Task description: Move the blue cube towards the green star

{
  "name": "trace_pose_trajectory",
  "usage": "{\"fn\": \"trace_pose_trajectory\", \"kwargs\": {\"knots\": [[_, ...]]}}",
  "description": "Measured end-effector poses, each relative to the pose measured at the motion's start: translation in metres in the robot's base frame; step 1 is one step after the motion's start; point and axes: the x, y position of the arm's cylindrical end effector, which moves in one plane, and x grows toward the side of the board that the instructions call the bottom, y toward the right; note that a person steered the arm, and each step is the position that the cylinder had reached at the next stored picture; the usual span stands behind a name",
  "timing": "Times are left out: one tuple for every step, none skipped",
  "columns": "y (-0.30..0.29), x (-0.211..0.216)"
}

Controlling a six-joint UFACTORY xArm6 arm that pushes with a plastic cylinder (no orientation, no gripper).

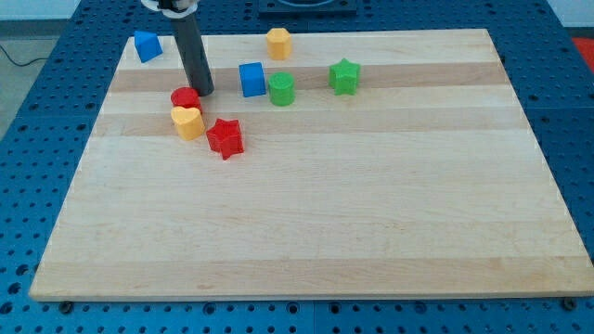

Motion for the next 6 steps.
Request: {"fn": "trace_pose_trajectory", "kwargs": {"knots": [[0.039, -0.008], [0.086, -0.020], [0.126, -0.033], [0.129, -0.030], [0.113, -0.005], [0.128, 0.016]]}}
